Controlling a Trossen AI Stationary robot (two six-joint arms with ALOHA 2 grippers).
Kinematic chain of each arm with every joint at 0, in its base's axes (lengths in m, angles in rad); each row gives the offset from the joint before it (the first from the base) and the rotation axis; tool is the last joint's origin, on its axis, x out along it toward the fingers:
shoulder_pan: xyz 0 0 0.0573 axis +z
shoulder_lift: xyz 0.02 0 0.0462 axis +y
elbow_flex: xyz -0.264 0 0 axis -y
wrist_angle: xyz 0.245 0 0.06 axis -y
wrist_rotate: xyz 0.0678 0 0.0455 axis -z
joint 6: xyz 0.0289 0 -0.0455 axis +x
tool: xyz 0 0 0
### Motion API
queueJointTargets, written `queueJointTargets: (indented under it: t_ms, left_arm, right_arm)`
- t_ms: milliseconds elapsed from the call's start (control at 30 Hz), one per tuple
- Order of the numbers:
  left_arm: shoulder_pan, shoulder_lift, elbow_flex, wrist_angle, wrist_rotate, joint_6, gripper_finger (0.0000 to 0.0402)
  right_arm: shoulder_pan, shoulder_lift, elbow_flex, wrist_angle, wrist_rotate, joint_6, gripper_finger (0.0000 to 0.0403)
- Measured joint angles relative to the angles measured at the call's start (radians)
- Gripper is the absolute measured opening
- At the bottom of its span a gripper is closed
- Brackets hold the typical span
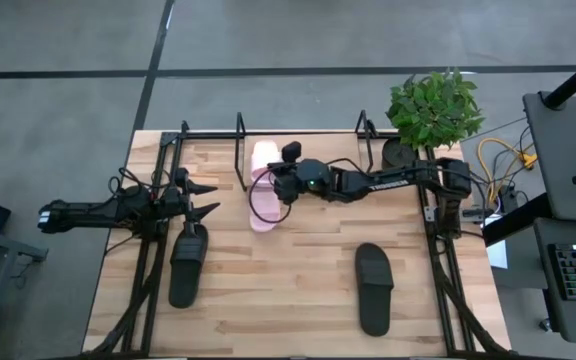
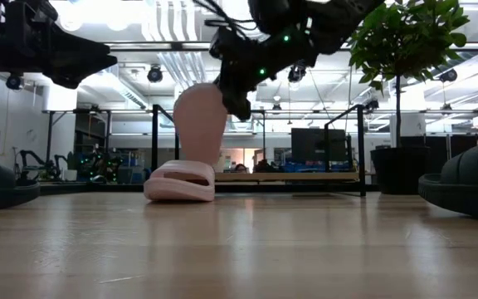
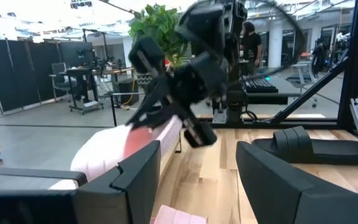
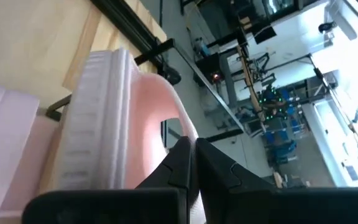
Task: Pick and place slides into the shelf
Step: Put the right pink slides on the shelf
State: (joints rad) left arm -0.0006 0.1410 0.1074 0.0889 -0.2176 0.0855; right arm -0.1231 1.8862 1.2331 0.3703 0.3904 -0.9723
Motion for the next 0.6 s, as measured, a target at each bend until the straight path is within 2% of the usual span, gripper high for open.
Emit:
queueJointTargets:
  t_ms: [200,600]
  left_arm:
    - [0.0,0.001,0.0,-0.002,0.0,0.0,0.0196]
    - [0.0,0.0,0.0,-0.001,0.0,0.0,0.0196]
  right_arm:
    - [-0.026,0.053,0.007,0.12,-0.02,-0.07,0.0008]
    - [-0.074,0.147,0.058,0.143,-0.031,-0.121,0.0008]
